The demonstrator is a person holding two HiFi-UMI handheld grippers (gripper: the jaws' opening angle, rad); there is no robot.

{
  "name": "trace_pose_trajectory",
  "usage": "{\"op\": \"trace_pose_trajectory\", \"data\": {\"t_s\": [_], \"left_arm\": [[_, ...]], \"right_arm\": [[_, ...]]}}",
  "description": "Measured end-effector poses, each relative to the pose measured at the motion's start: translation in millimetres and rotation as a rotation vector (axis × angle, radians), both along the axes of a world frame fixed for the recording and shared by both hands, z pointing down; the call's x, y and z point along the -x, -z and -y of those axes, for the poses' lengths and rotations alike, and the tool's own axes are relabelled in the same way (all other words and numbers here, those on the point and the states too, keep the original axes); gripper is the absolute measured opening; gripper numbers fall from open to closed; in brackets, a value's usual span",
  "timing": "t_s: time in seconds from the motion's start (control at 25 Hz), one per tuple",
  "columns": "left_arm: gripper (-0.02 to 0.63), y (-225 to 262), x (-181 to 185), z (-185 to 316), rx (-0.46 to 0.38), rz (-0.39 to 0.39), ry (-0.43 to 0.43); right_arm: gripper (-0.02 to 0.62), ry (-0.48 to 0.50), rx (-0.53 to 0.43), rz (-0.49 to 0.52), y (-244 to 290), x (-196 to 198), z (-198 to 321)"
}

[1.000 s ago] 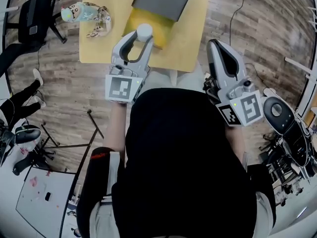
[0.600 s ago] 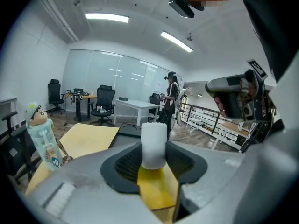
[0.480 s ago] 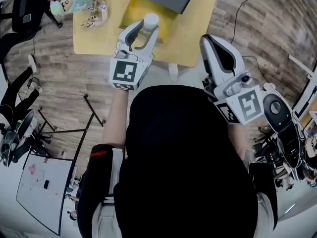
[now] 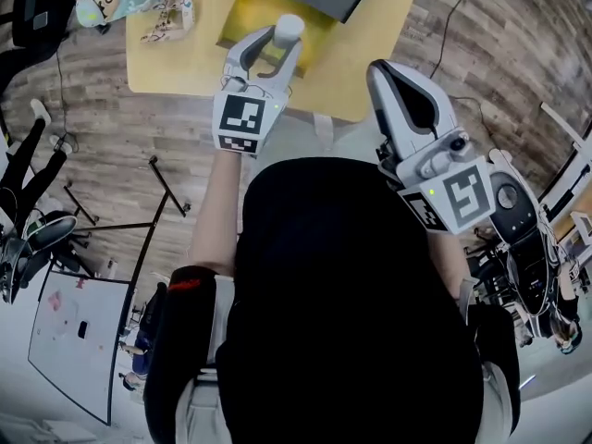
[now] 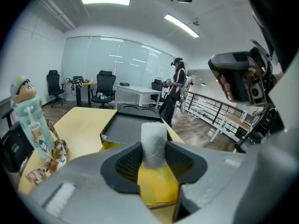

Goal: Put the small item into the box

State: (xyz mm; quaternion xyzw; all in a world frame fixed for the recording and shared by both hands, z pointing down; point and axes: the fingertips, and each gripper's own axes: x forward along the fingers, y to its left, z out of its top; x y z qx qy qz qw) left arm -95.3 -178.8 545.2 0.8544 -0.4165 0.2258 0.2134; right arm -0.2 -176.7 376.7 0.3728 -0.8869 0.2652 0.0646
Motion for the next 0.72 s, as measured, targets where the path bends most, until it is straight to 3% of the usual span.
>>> {"op": "trace_pose_trajectory", "data": {"t_s": [0.72], "left_arm": [[0.167, -70.1, -11.4, -3.1, 0.214, 0.086, -0.007]], "right_arm": [[0.002, 0.041, 0.089, 0.008, -27.4, -1.3, 23.9]]}}
